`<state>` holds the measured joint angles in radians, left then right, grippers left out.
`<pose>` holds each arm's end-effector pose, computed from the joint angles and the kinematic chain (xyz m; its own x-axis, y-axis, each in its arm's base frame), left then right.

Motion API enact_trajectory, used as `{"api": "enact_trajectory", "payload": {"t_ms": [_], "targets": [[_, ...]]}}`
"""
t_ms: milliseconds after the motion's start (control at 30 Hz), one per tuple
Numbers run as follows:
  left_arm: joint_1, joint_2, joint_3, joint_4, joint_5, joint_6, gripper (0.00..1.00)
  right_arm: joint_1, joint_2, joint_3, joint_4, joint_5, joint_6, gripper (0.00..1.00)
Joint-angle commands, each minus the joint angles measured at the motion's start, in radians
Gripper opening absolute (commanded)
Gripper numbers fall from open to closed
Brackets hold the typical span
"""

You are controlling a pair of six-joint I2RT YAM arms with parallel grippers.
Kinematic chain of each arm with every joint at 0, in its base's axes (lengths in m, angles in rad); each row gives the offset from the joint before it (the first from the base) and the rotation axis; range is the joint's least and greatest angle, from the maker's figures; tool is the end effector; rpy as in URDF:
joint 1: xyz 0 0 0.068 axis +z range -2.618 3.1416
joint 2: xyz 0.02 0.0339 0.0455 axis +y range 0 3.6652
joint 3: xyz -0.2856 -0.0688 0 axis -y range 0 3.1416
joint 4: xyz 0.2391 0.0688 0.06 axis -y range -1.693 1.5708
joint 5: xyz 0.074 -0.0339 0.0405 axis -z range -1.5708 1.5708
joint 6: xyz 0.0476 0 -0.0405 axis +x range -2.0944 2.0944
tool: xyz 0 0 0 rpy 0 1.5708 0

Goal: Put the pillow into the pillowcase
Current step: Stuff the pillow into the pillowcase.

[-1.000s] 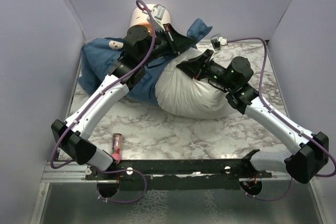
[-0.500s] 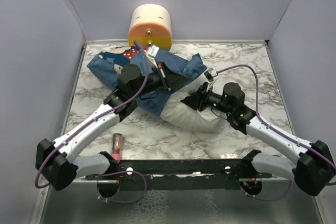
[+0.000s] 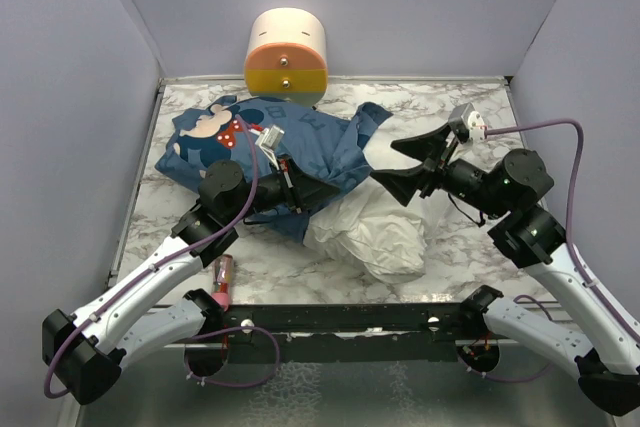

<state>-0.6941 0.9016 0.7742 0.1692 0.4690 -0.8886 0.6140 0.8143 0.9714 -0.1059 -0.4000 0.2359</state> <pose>0.1430 -0.1470 0.3715 -0.6921 -0.3248 -0.6446 0.6036 0.2294 -0.7636 0.1270 0.1122 0.4239 -0.1576 0.1522 -0.9757 -0.8348 0.5072 0.2140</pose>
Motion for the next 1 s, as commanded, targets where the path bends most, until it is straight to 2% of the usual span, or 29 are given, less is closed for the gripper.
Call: {"api": "enact_trajectory", "payload": {"t_ms": [0,267,467,667,767,800,867,900,967], "targets": [[-0.004,-0.025,-0.011,0.108,0.093,-0.009,0.0,-0.003,0.089,0.006,-0.254,0.143,-0.086,0.8],[-0.004,-0.088,-0.066,0.15,0.069,-0.04,0.0,-0.003,0.055,-0.102,-0.227,0.162,-0.092,0.8],[-0.004,-0.103,-0.104,0.203,0.083,-0.07,0.0,-0.003,-0.01,-0.096,-0.217,0.129,-0.124,0.83],[-0.004,-0.108,-0.135,0.247,0.16,-0.089,0.0,-0.003,0.094,-0.121,-0.26,0.153,-0.147,0.82],[-0.003,-0.106,-0.183,0.236,0.216,-0.1,0.0,-0.003,0.147,-0.176,-0.183,0.17,-0.112,0.68],[-0.003,-0.109,-0.203,0.24,0.227,-0.114,0.0,-0.003,0.161,-0.195,-0.139,0.17,-0.098,0.58],[-0.005,-0.116,-0.238,0.265,0.241,-0.151,0.0,-0.003,0.211,-0.219,-0.055,0.159,-0.064,0.28],[-0.005,-0.12,-0.249,0.281,0.245,-0.168,0.0,-0.004,0.243,-0.224,-0.015,0.143,-0.045,0.17],[-0.008,-0.121,-0.254,0.293,0.255,-0.183,0.0,0.0,0.309,-0.226,0.08,0.104,0.003,0.03]]}}
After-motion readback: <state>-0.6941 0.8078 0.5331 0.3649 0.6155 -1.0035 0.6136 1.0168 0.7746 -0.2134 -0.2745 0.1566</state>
